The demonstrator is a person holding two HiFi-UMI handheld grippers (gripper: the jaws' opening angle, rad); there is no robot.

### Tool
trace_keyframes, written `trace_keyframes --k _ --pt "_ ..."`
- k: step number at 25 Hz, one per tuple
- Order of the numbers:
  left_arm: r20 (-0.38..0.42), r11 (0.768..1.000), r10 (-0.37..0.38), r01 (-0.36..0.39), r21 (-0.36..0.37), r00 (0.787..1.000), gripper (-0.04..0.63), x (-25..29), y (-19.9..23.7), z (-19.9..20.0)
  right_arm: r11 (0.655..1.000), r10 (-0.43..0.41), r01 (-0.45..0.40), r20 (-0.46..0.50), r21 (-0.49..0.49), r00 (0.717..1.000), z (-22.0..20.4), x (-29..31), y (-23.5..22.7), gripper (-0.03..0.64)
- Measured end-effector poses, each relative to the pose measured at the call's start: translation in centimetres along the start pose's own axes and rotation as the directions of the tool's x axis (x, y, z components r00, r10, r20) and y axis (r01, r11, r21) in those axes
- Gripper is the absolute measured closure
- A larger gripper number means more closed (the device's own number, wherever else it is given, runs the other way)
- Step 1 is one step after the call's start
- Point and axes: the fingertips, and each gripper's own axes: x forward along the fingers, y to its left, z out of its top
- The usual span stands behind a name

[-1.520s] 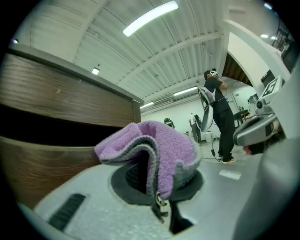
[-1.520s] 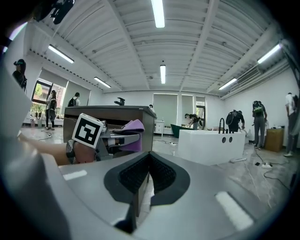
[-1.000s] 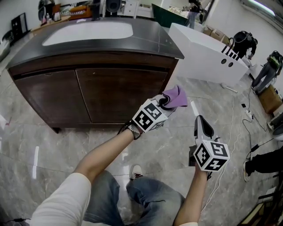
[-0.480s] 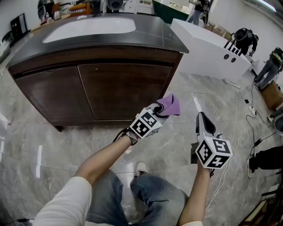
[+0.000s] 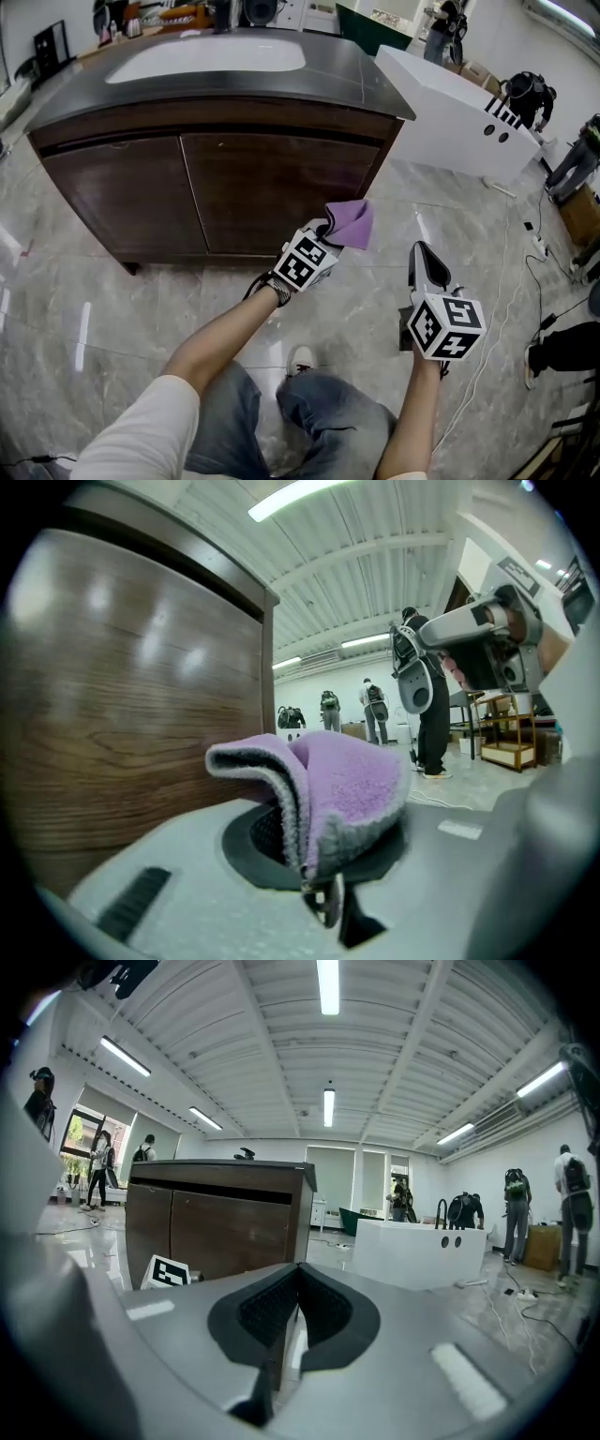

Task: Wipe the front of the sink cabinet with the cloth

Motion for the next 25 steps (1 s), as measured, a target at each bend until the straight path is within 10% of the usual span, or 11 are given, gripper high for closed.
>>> trace_keyframes --k 25 --pt "-0.026 0.940 0.332 -0.333 -0.069 0.943 0.551 -15.1 12.5 -2.5 0.960 0.277 -0.278 0.053 0.014 0.959 2.3 4.7 13.6 0.609"
